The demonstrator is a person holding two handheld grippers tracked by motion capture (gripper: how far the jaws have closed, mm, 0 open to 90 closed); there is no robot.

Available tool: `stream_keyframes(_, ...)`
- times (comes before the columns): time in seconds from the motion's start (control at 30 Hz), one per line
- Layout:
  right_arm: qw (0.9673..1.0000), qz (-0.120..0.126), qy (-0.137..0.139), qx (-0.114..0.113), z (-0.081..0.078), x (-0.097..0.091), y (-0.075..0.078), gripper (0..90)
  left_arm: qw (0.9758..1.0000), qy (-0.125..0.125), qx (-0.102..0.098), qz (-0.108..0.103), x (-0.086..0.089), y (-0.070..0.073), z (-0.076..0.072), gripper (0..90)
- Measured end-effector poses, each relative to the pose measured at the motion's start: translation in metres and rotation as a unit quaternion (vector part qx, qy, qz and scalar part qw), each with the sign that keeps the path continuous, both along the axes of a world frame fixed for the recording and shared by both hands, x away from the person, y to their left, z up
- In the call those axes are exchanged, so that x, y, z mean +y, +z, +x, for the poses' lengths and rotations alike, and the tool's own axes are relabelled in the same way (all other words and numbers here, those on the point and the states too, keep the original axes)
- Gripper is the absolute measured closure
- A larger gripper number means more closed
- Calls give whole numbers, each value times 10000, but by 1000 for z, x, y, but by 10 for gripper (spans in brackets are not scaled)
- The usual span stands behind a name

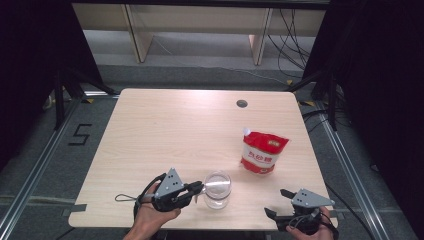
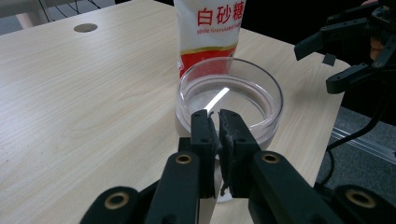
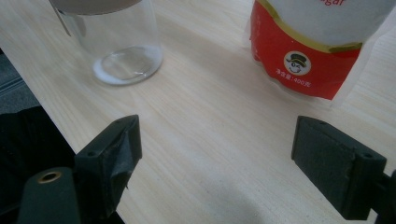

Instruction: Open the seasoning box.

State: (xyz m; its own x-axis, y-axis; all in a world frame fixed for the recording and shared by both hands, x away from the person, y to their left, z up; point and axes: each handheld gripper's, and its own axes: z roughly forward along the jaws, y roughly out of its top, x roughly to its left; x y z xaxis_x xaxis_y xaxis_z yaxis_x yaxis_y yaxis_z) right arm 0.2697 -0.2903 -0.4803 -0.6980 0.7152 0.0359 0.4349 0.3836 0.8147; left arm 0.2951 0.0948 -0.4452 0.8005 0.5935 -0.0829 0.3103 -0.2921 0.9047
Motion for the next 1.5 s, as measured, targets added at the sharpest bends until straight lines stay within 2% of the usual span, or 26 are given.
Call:
stream_keyframes(0.1, 10000, -61, 31, -14, 0, 0, 0, 182, 10000, 3, -66, 29, 1, -1, 0, 839)
stream_keyframes(0.17, 10000, -37, 5, -34, -2, 1, 1, 254, 9999, 12, -97, 44, 0, -1, -1, 839)
stream_keyframes(0.2, 9999, -9, 155, -33, -1, 1, 2, 294, 9999, 25, -109, 81, 1, -1, -1, 839)
stream_keyframes(0.3, 9998, 0, 129, -131, -3, 3, 4, 316, 10000, 47, -60, 13, 0, -1, -3, 839)
stream_keyframes(0.33, 9996, -28, 203, -219, -3, 4, 5, 364, 10000, 30, -89, 25, -1, -2, -4, 839)
stream_keyframes(0.37, 9997, 12, 179, -146, -3, 5, 5, 367, 9999, 23, -100, 14, -1, -2, -4, 840)
stream_keyframes(0.43, 9994, 14, 283, -181, -2, 6, 5, 413, 9998, -39, -184, 50, -2, -3, -4, 840)
stream_keyframes(0.47, 9995, 8, 283, -155, -3, 7, 6, 426, 9999, 10, -121, 11, -3, -4, -5, 840)
stream_keyframes(0.53, 9993, -15, 282, -258, -2, 8, 6, 448, 9999, 10, -155, 25, -3, -4, -5, 841)
stream_keyframes(0.63, 9996, 60, 180, -230, -4, 10, 8, 470, 9999, 15, -143, 9, -3, -4, -6, 842)
stream_keyframes(0.67, 9989, 97, 228, -390, -2, 11, 10, 503, 9998, 17, -165, 67, -2, -3, -6, 841)
stream_keyframes(0.7, 9991, 188, 215, -319, -3, 12, 11, 520, 9998, 29, -170, 47, -2, -4, -6, 841)
stream_keyframes(0.77, 9981, 217, 303, -494, 0, 14, 12, 560, 9998, 39, -167, 33, -2, -4, -7, 842)
stream_keyframes(0.83, 9987, 301, 222, -332, -3, 18, 15, 594, 9998, 32, -195, 48, -1, -5, -7, 843)
stream_keyframes(0.9, 9983, 297, 260, -423, -1, 20, 15, 605, 9998, 27, -207, 32, -1, -5, -7, 843)
stream_keyframes(0.97, 9980, 398, 276, -403, 0, 25, 18, 648, 9998, 41, -169, -1, -1, -5, -7, 843)
stream_keyframes(1.07, 9959, 526, 411, -605, 6, 34, 23, 709, 9998, 43, -184, -8, -1, -6, -8, 844)
stream_keyframes(1.13, 9955, 612, 450, -565, 6, 38, 24, 712, 9998, 13, -220, 2, 0, -6, -7, 846)
stream_keyframes(1.17, 9957, 614, 448, -538, 7, 42, 24, 726, 9998, 47, -212, -42, -1, -7, -8, 847)
stream_keyframes(1.2, 9943, 572, 588, -679, 11, 44, 24, 730, 9997, 26, -244, -43, -1, -7, -8, 847)
stream_keyframes(1.23, 9946, 574, 590, -626, 12, 48, 24, 733, 9996, -34, -296, -6, 0, -7, -7, 847)
stream_keyframes(1.27, 9936, 591, 683, -682, 14, 51, 24, 738, 9997, 13, -243, -50, 0, -7, -8, 847)
stream_keyframes(1.3, 9950, 602, 579, -540, 13, 54, 25, 748, 9997, 1, -254, -48, 1, -8, -8, 847)
stream_keyframes(1.33, 9937, 565, 747, -608, 17, 59, 24, 762, 9996, -9, -276, -37, 1, -8, -8, 847)
stream_keyframes(1.47, 9931, 494, 852, -629, 20, 66, 23, 779, 9995, -42, -295, -80, 2, -9, -8, 848)
stream_keyframes(1.5, 9928, 496, 875, -643, 22, 71, 22, 784, 9992, -86, -379, -88, 3, -10, -7, 848)
